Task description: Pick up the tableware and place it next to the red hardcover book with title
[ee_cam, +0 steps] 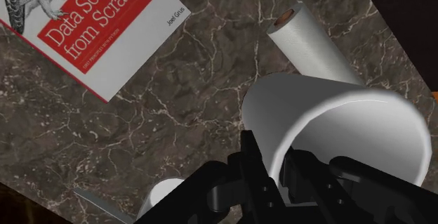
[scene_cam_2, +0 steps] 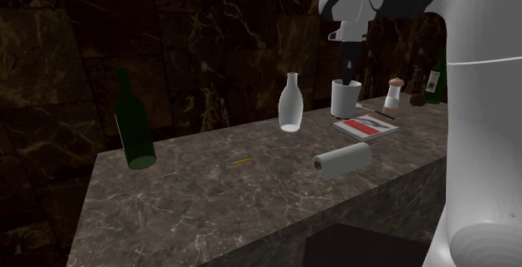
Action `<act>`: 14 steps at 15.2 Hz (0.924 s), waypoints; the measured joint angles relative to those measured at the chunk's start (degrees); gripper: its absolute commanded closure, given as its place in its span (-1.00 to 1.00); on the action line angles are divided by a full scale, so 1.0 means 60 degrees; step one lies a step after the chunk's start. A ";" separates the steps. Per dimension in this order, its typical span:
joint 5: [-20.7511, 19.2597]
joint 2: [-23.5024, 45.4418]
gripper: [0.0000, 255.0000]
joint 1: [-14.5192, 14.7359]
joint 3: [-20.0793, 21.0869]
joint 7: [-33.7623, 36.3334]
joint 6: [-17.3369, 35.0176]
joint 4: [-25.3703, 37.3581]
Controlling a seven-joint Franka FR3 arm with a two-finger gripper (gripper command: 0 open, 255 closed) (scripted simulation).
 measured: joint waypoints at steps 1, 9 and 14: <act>-0.0016 -0.0032 1.00 0.0044 0.0002 0.0010 0.0145 -0.0169; 0.0212 0.0195 1.00 0.0028 0.0104 -0.0178 0.1077 -0.0974; 0.0449 0.0441 1.00 -0.0045 0.0213 -0.0349 0.1641 -0.1392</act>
